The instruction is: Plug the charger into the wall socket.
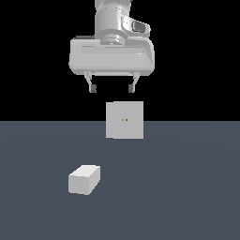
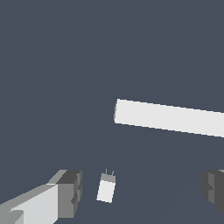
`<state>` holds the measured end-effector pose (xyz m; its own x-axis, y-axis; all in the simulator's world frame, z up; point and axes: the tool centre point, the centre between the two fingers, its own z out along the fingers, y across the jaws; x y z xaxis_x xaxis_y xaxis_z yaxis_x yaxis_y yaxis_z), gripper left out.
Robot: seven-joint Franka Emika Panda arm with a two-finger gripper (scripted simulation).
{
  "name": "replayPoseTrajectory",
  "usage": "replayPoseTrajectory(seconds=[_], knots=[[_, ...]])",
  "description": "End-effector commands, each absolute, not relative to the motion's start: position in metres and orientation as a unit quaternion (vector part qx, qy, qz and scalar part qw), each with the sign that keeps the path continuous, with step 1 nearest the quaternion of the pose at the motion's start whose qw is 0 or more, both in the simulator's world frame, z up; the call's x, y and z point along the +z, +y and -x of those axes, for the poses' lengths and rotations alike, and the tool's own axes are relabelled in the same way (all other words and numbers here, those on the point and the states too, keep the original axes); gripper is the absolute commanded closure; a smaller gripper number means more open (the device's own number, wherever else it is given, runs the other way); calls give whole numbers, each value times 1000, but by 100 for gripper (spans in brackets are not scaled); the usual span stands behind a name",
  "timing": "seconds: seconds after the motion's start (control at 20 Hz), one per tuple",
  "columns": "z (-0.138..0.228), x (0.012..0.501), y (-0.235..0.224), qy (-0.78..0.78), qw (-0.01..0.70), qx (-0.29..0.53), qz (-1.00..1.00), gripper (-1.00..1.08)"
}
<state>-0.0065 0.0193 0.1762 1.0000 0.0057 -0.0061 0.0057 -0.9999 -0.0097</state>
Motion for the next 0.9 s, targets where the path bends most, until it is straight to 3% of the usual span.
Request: replayPoseTrajectory(seconds=[0.0,0.45,0.85], knots=[[7,176,19,-3,5,3,1000,-92],[19,165,21,7,4,2,1000,-92],[51,134,28,36,3,-1,999,-92]])
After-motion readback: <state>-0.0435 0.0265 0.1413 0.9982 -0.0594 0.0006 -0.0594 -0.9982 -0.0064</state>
